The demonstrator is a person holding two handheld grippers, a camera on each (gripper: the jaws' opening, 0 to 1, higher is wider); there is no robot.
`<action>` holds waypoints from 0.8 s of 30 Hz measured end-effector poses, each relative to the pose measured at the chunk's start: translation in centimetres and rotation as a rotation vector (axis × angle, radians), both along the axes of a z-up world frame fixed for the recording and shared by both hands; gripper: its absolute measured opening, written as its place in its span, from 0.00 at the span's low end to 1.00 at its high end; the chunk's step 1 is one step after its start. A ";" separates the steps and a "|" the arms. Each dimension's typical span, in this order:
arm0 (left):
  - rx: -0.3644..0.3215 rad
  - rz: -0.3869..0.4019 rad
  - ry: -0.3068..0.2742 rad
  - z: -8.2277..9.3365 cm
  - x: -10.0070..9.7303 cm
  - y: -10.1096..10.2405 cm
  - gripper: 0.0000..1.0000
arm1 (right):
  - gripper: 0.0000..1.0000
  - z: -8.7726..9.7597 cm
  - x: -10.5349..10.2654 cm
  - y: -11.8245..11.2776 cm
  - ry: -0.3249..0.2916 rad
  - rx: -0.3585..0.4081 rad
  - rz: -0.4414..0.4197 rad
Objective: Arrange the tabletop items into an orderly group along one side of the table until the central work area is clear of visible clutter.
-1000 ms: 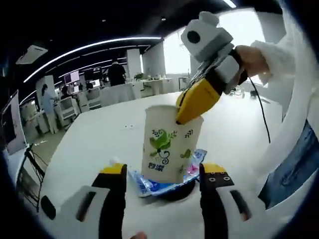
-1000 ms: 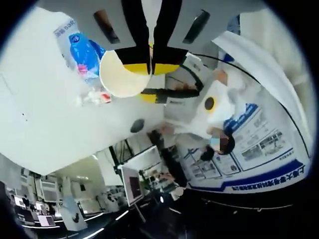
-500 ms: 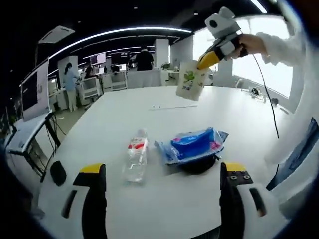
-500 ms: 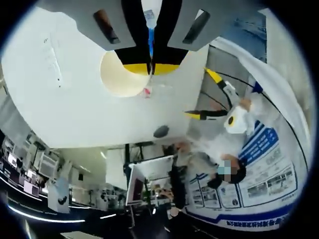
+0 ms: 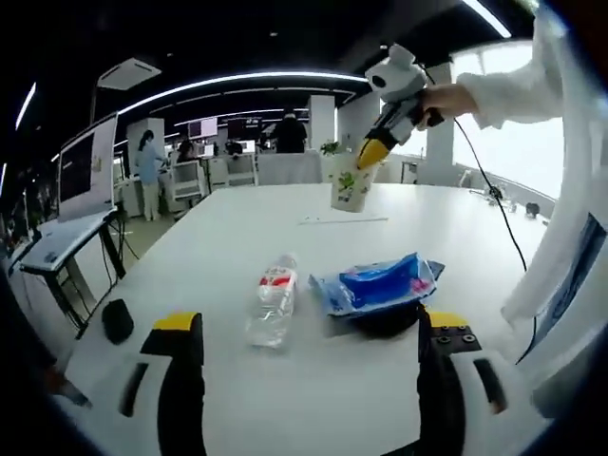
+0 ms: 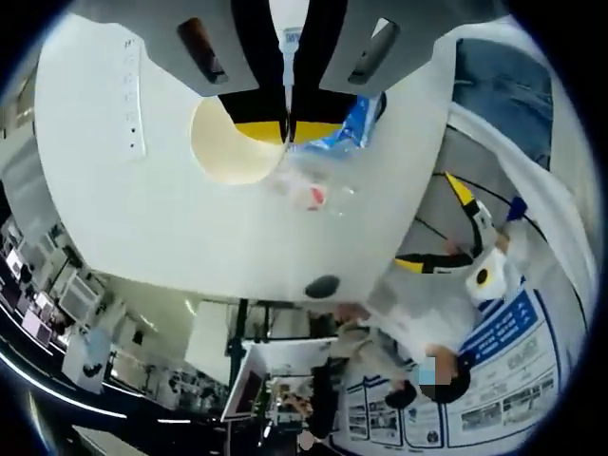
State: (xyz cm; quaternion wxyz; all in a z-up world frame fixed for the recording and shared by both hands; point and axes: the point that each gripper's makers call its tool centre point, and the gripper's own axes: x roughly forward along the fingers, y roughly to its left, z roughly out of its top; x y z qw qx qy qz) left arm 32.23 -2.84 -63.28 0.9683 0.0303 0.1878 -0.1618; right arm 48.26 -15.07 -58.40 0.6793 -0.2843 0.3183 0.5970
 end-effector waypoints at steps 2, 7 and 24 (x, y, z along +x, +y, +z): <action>0.025 0.021 0.039 -0.6 -0.5 0.7 0.90 | 0.00 -1.0 0.7 0.0 0.005 -0.030 0.005; 0.049 0.041 0.017 -0.7 -1.3 1.5 0.91 | 0.00 -2.4 2.5 0.2 -0.022 -0.052 0.026; 0.126 -0.052 0.055 -2.3 -1.7 -0.5 0.73 | 0.00 -7.7 8.0 0.5 -0.091 -0.111 0.043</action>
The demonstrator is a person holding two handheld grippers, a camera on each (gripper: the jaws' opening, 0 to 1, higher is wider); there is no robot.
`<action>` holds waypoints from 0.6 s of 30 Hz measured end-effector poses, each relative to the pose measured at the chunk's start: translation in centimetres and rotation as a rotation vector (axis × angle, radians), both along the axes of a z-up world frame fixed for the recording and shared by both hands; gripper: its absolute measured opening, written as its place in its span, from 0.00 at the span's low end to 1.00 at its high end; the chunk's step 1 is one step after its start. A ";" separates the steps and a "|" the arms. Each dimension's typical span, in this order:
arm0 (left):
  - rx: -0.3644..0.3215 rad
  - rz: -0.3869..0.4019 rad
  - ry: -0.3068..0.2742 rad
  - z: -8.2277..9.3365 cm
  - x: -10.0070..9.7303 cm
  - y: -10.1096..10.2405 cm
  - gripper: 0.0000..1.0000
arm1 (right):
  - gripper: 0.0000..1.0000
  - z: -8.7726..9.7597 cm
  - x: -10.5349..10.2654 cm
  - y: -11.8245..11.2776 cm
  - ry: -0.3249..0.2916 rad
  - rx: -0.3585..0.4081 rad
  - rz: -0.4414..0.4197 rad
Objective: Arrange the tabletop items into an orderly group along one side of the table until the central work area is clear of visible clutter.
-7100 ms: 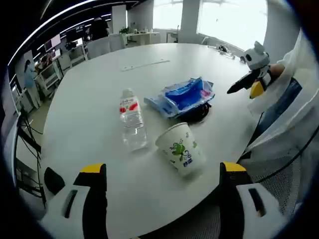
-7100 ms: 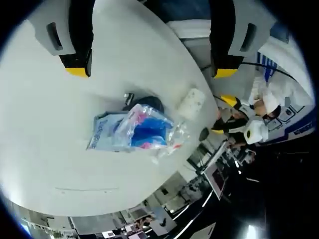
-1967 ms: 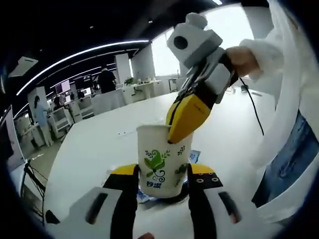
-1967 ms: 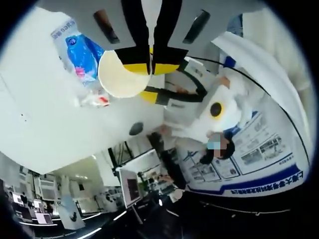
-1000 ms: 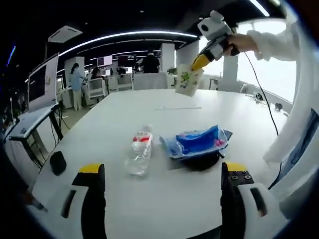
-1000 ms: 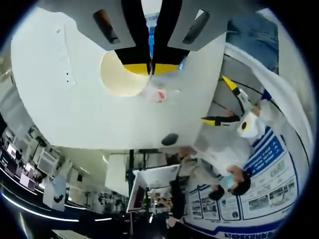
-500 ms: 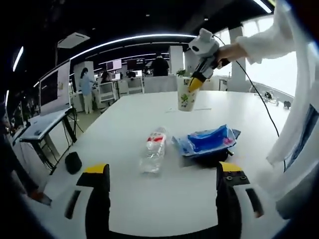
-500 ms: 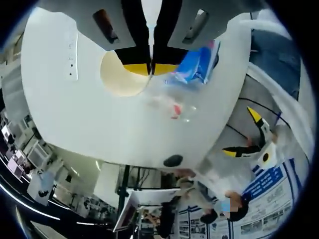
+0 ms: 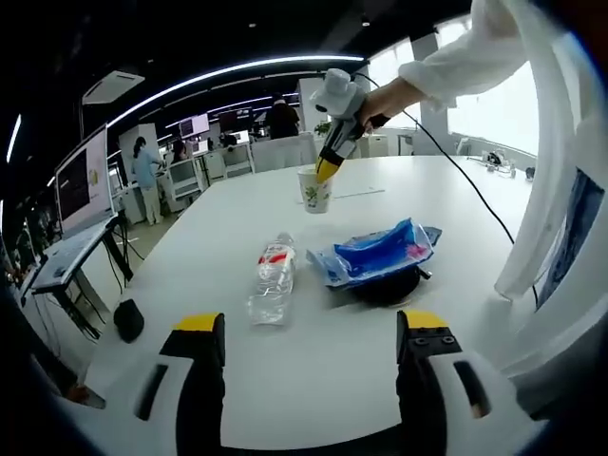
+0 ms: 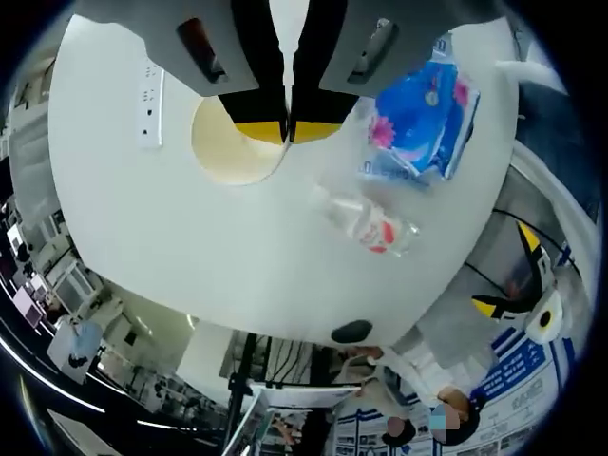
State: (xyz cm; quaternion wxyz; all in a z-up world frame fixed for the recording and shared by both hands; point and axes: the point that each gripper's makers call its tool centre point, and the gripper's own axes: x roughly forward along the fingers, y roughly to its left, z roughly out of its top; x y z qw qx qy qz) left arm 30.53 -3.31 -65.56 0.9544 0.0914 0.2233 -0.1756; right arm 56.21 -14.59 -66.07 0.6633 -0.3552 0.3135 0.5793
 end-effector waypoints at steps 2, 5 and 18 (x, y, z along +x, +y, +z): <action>0.015 0.005 0.004 -0.1 0.0 0.1 0.72 | 0.00 -0.7 0.5 -0.2 -0.005 -0.011 -0.002; 0.029 0.012 0.020 -0.5 0.0 0.4 0.70 | 0.00 -1.3 1.1 -0.3 -0.005 -0.019 -0.010; 0.056 0.003 0.060 -1.5 -0.5 0.5 0.68 | 0.00 -3.3 2.9 0.2 0.017 -0.012 -0.041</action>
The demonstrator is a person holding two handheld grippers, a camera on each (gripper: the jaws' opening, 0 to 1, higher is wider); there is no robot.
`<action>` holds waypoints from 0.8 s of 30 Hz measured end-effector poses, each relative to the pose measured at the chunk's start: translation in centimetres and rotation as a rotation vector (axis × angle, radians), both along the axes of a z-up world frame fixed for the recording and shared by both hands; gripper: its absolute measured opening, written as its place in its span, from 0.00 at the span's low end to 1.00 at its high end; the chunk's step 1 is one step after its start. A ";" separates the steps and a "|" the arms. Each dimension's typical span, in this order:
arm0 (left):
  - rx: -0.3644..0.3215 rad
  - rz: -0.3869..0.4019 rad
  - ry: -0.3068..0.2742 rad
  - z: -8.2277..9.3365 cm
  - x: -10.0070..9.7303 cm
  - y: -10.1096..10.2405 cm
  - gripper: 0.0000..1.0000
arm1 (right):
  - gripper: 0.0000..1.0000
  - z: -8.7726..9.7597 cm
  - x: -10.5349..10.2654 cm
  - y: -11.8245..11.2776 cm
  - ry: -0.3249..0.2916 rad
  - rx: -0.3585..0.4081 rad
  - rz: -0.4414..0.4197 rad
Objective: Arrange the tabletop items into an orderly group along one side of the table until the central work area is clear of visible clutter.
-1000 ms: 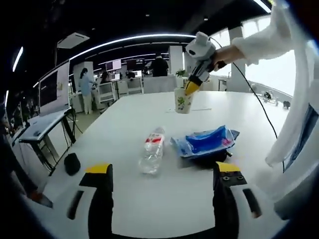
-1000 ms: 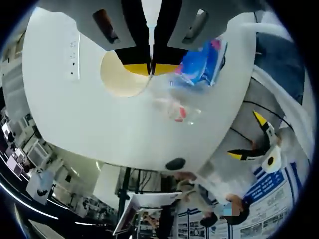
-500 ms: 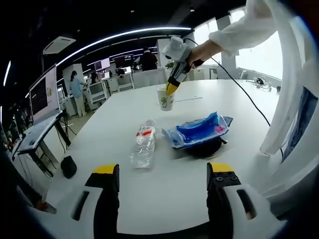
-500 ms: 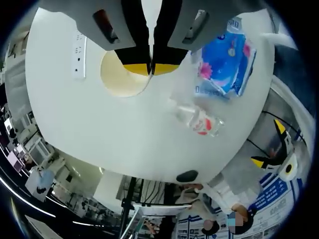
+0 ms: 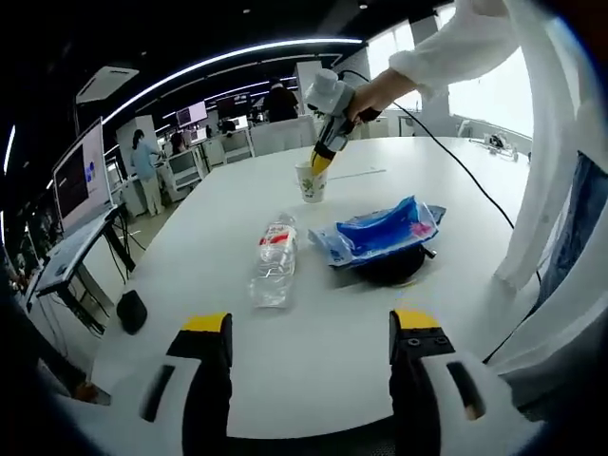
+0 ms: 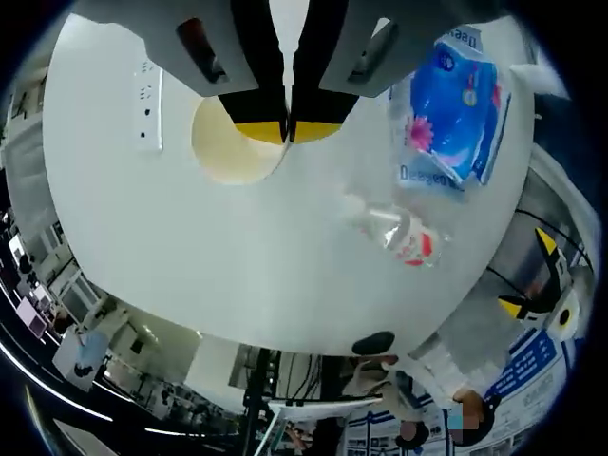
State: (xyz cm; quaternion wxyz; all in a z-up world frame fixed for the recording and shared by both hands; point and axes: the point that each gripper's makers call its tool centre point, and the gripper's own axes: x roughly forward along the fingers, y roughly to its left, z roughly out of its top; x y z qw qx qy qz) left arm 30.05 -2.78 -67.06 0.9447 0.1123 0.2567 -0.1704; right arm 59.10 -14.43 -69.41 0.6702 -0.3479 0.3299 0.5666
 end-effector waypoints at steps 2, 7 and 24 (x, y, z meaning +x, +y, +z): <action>0.004 0.001 0.005 -0.1 -0.1 0.1 0.68 | 0.00 -0.6 -0.5 0.0 0.004 -0.024 0.033; 0.006 0.003 0.008 -0.2 -0.1 0.2 0.67 | 0.00 -1.1 -0.4 -0.1 -0.013 -0.046 0.062; 0.033 -0.001 0.022 -0.5 -0.1 0.9 0.66 | 0.00 -1.4 -0.1 -0.2 0.029 -0.026 -0.009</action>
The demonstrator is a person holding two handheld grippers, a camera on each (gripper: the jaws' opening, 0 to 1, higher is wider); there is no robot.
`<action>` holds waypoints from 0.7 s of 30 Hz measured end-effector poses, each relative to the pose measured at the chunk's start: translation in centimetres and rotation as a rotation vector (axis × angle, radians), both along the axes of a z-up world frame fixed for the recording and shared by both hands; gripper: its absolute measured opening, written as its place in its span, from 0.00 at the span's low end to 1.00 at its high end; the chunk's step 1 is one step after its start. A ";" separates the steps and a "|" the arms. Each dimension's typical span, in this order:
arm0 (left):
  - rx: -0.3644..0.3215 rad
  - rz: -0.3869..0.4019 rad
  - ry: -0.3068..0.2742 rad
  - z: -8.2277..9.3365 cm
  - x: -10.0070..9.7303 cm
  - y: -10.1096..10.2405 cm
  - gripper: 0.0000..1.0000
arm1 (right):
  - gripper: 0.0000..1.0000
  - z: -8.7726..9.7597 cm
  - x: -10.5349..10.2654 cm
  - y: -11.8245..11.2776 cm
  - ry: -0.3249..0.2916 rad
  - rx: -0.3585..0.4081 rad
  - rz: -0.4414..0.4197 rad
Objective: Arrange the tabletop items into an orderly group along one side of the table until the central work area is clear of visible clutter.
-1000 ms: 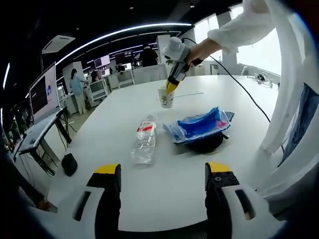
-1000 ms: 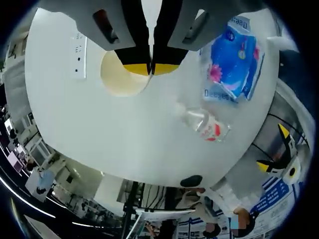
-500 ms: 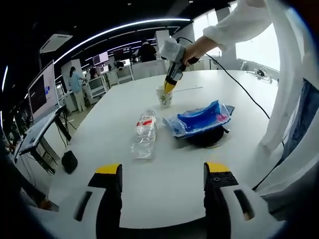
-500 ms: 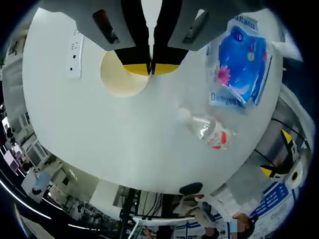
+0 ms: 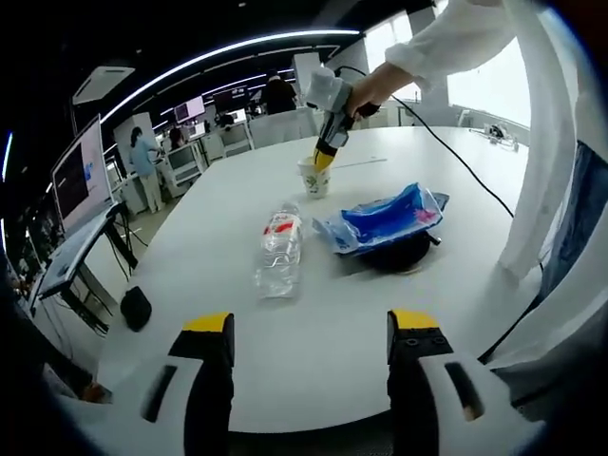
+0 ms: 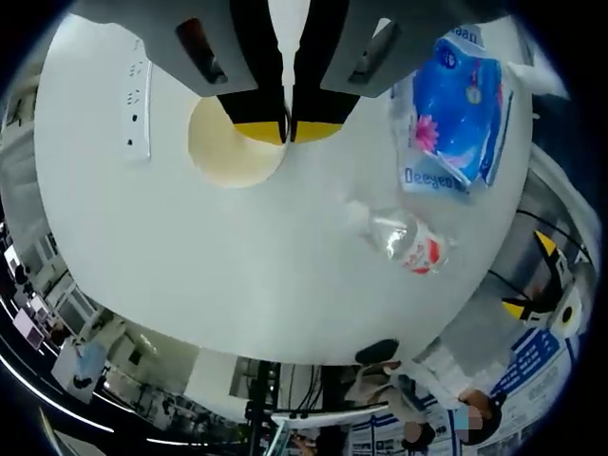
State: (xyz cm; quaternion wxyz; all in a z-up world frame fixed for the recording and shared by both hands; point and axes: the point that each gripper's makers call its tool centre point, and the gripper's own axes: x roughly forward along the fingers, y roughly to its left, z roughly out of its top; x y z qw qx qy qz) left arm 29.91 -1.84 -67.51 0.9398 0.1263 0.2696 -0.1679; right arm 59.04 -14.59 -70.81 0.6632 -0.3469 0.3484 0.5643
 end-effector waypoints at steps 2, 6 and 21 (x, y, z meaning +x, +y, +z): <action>-0.006 -0.001 0.006 0.0 0.0 0.0 0.65 | 0.00 0.0 -0.1 0.0 0.002 0.000 -0.008; -0.003 -0.013 0.008 -0.2 -0.1 -0.1 0.64 | 0.00 -0.2 0.3 -0.1 0.000 -0.005 -0.016; 0.028 -0.020 0.027 -0.8 -0.2 0.1 0.64 | 0.22 0.4 0.7 -0.1 -0.008 0.010 -0.034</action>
